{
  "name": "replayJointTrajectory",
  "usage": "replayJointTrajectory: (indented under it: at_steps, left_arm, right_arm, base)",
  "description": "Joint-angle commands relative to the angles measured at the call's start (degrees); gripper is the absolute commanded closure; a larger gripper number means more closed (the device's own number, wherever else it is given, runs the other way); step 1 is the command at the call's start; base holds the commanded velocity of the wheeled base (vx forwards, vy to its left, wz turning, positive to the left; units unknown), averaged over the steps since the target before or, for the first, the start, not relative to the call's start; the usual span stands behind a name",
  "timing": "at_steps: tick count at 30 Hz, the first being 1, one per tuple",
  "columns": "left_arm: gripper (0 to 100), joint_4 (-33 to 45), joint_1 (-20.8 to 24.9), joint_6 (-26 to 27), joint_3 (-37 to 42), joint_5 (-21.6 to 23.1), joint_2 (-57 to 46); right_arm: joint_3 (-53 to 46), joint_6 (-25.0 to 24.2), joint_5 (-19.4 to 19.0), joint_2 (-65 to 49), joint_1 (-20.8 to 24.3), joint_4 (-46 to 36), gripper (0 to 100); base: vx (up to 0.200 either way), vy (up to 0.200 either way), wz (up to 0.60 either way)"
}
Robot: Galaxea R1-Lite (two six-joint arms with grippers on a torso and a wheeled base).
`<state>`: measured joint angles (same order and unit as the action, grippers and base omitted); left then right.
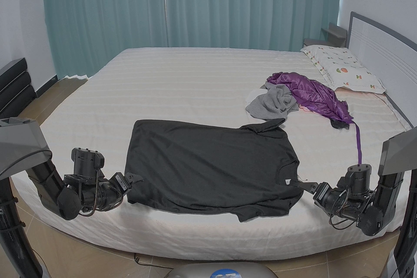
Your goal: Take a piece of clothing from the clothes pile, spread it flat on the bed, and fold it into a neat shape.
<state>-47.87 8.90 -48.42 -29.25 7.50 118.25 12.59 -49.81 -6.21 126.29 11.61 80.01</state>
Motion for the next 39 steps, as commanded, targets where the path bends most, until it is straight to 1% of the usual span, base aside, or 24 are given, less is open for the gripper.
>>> replayJointTrajectory:
  at_steps: [1, 3, 6, 9, 18, 19, 24, 25, 28, 29, 31, 34, 35, 37, 39]
  left_arm:
    - [0, -0.12, 0.51, -0.01, 0.07, -0.2, 1.19]
    - [0, -0.12, 0.94, 0.17, -0.37, -1.43, 3.3]
    - [0, -0.03, 1.38, 0.08, -0.37, -2.66, 4.27]
    - [0, -0.12, 2.18, -0.01, -0.55, -2.75, 4.53]
    - [0, 0.41, 3.14, -0.18, -5.56, -3.63, 7.79]
    - [100, 0.41, 3.05, -0.09, -5.74, -3.89, 7.87]
    - [100, 0.5, 3.05, -0.18, -5.12, -4.25, 7.43]
    - [100, 0.41, 2.88, -0.18, -4.68, -5.48, 6.82]
    - [100, 0.41, 2.53, -0.01, -4.33, -7.5, 4.89]
    - [100, 0.41, 2.53, -0.01, -4.33, -7.5, 4.89]
    - [100, 0.68, 2.44, 0.17, -4.07, -7.67, 2.86]
    - [100, 1.55, 2.44, 0.43, -3.36, -7.76, 1.28]
    - [100, 3.84, 2.44, 3.07, -2.75, -7.76, -0.39]
    - [100, 6.21, 2.18, 6.41, -2.22, -7.85, -1.53]
    - [100, 6.74, 1.91, 7.11, -2.22, -7.94, -2.06]
  right_arm:
    - [0.24, -0.02, 0.05, 2.99, 0.35, 0.94, 0]
    - [-0.64, -0.02, 0.05, 3.87, 0.61, 2.87, 0]
    - [-1.69, -0.02, 0.05, 3.87, 1.23, 3.58, 0]
    - [-1.69, 0.06, 0.05, 3.87, 1.23, 3.58, 0]
    - [-1.69, -0.11, 0.05, 3.96, 1.23, 3.58, 0]
    - [-1.69, -0.11, 0.05, 3.96, 1.23, 3.58, 0]
    - [-1.69, -0.11, -0.04, 4.05, 1.31, 3.49, 0]
    - [-1.52, -0.02, 0.05, 4.66, 1.67, 3.58, 0]
    - [-0.55, -0.11, 0.05, 5.72, 3.6, 3.58, 0]
    - [-0.55, -0.11, 0.05, 5.72, 3.6, 3.58, 0]
    - [0.85, -0.11, 0.58, 6.07, 5.88, 3.58, 0]
    - [1.73, -0.11, 0.76, 5.89, 6.5, 3.58, 0]
    - [2.35, -0.02, 0.76, 5.81, 6.59, 3.49, 0]
    - [2.88, 0.06, 0.93, 6.07, 6.59, 3.4, 0]
    - [3.23, 0.06, 1.02, 6.07, 6.59, 3.14, 0]
  base:
    - [0.0, 0.0, 0.0]
    - [0.0, 0.0, 0.0]
    - [0.0, 0.0, 0.0]
    - [0.0, 0.0, 0.0]
    - [0.0, 0.0, 0.0]
    - [0.0, 0.0, 0.0]
    - [0.0, 0.0, 0.0]
    - [0.0, 0.0, 0.0]
    - [0.0, 0.0, 0.0]
    - [0.0, 0.0, 0.0]
    - [0.0, 0.0, 0.0]
    - [0.0, 0.0, 0.0]
    - [0.0, 0.0, 0.0]
    - [0.0, 0.0, 0.0]
    - [0.0, 0.0, 0.0]
